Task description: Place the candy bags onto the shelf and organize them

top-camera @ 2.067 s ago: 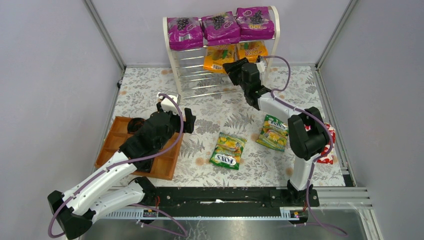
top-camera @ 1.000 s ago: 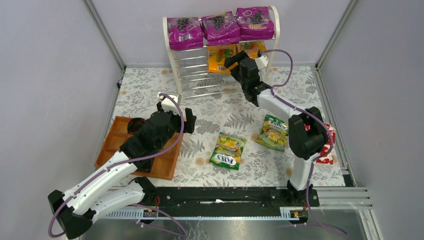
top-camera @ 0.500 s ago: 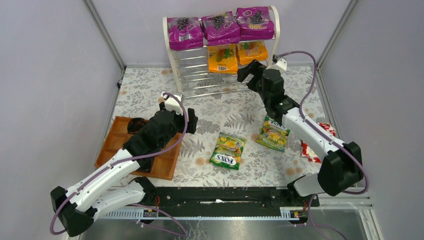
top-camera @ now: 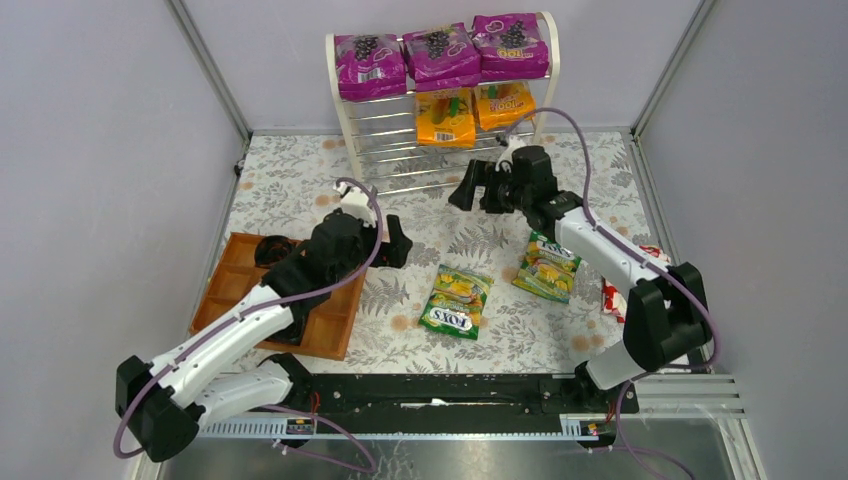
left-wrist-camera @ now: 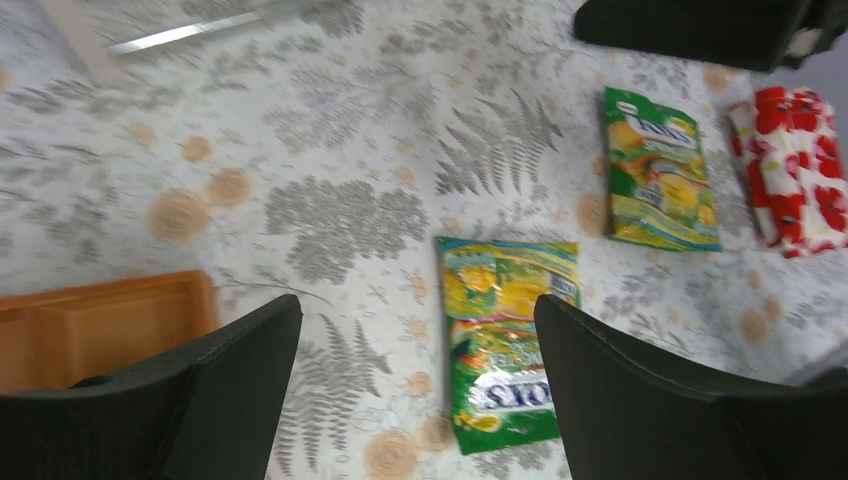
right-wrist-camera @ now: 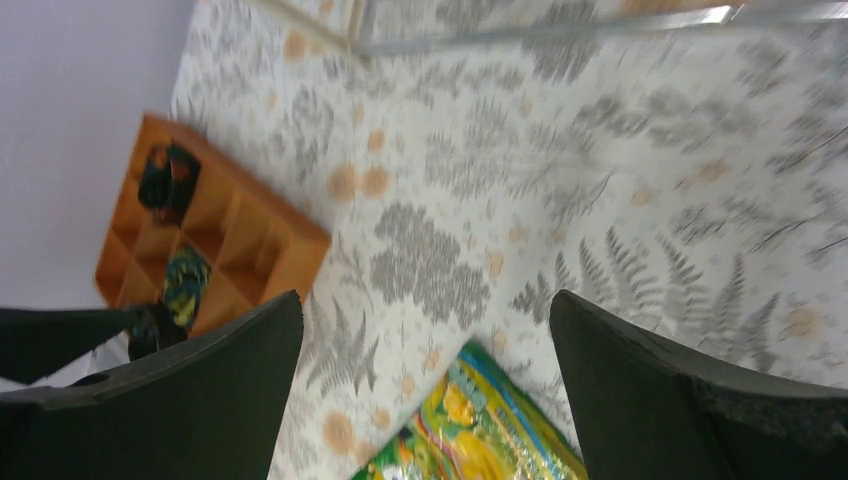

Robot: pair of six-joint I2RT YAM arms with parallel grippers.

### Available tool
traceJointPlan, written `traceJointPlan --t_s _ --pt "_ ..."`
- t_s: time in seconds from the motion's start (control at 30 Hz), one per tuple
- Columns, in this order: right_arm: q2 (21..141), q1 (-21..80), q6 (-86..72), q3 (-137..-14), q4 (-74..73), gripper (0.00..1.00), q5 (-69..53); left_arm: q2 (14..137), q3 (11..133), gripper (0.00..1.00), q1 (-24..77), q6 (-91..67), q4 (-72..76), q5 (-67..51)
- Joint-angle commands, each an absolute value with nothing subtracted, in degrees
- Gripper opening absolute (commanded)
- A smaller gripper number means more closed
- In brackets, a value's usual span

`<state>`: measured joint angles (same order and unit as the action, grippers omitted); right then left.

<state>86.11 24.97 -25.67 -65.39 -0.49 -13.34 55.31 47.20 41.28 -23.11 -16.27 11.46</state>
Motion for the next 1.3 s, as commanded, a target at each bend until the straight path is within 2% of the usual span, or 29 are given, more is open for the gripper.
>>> traceJointPlan --t_s 0.0,0.1,0.27,0.4,0.57,0.77,1.0,1.27 --pt "90.3 25.3 -22.9 -64.5 -7.6 1.00 -28.8 58.2 44.5 0.92 40.7 -31.6 -12.5 0.1" --pt "90.0 25.4 -23.9 -57.7 -6.8 1.00 -31.1 62.0 40.9 0.92 40.6 -37.7 -7.8 -10.4" --pt "84.3 25.3 -22.8 -48.9 -6.3 1.00 -30.0 69.9 34.8 0.82 40.6 -46.0 1.6 -20.8" --pt "80.1 24.3 -22.7 -43.8 -7.3 0.98 -27.7 75.3 34.0 0.78 40.7 -48.1 4.0 -22.1" --pt "75.0 21.5 -25.6 -35.3 -1.8 0.92 -28.5 80.0 34.5 0.78 40.9 -47.7 4.3 -21.4" --pt "79.4 21.5 -30.9 -31.3 9.4 0.82 -33.7 84.9 34.7 0.73 41.7 -49.6 7.6 -22.5" --pt "94.0 22.7 -37.4 -38.3 23.2 0.74 -37.6 87.0 32.6 0.72 42.0 -52.9 11.4 -22.7" --pt "114.3 25.8 -41.9 -63.6 22.7 0.71 -46.4 81.1 31.9 0.83 42.3 -50.6 7.2 -17.9"
